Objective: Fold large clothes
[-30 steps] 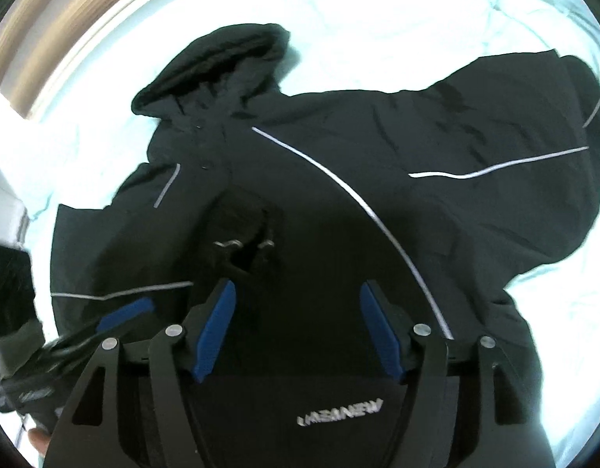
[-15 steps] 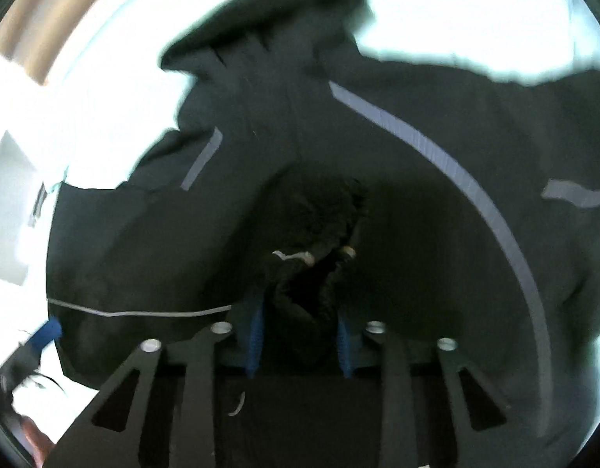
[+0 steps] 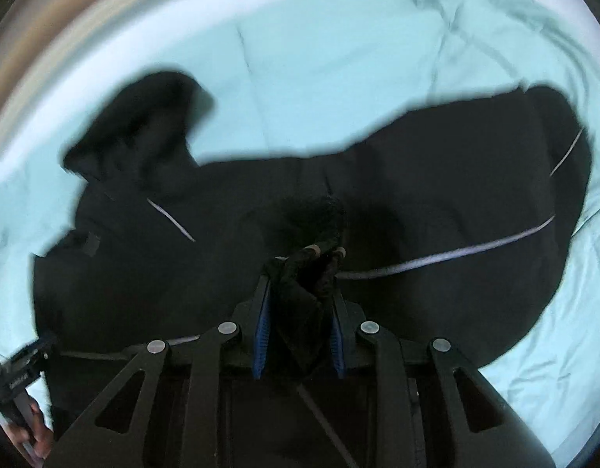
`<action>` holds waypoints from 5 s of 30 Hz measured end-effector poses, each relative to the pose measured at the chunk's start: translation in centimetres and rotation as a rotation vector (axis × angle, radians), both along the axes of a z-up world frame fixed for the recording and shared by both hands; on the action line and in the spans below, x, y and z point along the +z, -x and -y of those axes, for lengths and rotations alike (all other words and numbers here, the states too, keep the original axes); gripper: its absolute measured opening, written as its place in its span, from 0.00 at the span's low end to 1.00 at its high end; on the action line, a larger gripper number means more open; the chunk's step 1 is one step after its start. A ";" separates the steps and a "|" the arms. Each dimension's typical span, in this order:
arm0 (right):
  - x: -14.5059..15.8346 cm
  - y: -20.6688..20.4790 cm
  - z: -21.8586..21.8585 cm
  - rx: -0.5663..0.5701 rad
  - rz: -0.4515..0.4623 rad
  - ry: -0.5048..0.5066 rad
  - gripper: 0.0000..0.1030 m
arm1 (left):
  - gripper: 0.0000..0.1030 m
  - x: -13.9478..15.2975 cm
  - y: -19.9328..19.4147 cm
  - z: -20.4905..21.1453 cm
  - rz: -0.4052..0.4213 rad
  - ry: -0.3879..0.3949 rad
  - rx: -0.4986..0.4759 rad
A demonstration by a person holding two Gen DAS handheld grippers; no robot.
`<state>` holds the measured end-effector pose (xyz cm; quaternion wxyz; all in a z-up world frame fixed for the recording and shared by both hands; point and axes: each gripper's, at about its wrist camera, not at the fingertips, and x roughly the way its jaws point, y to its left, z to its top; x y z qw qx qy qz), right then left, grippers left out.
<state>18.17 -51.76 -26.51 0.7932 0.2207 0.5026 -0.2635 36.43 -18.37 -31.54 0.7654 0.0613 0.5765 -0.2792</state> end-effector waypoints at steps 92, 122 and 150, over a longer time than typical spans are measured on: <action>28.0 27.8 -16.4 0.265 0.165 0.437 0.69 | 0.73 22.8 37.5 1.0 0.219 0.121 -0.048; 19.0 22.8 9.4 0.077 0.027 0.305 0.69 | 0.73 15.2 31.0 20.8 0.083 0.000 -0.092; 1.3 13.9 35.0 -0.047 0.131 -0.091 0.44 | 0.73 3.6 18.0 34.0 0.037 -0.056 -0.030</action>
